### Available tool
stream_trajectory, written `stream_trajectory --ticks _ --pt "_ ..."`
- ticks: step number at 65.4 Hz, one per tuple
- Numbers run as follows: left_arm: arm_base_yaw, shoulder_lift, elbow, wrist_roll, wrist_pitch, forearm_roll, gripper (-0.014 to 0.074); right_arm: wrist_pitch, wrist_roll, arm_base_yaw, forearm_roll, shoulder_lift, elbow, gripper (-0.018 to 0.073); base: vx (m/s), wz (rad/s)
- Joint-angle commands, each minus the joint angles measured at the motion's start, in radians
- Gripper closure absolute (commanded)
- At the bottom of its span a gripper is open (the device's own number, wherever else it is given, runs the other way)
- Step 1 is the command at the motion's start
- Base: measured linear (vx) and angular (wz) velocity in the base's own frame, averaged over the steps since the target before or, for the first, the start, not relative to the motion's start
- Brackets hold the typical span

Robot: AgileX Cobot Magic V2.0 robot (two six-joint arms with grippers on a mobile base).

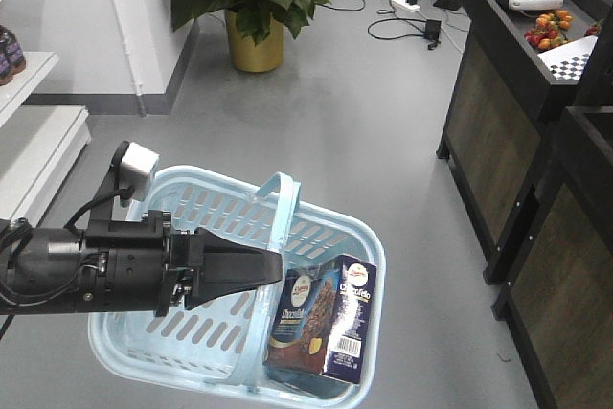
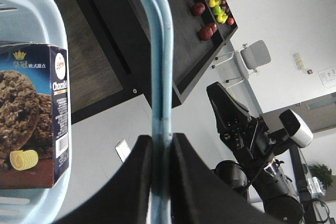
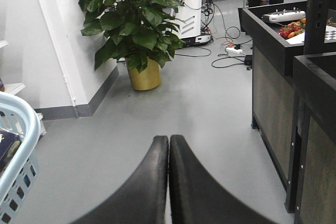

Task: Left arm holds basket, right arm returns cookies
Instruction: 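Turn the base toward the snack shelves, keeping the basket in the left gripper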

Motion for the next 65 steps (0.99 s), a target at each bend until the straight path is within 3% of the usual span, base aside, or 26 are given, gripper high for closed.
stream_trajectory --ticks 1,65 --pt "-0.005 -0.032 -0.030 0.019 0.057 -0.120 0.0604 -0.073 -0.002 0.000 -0.003 -0.003 0.020 0.0567 0.26 -0.10" --pt "-0.005 -0.032 -0.030 0.019 0.057 -0.120 0.0604 -0.073 -0.002 0.000 -0.003 -0.003 0.020 0.0567 0.28 -0.12"
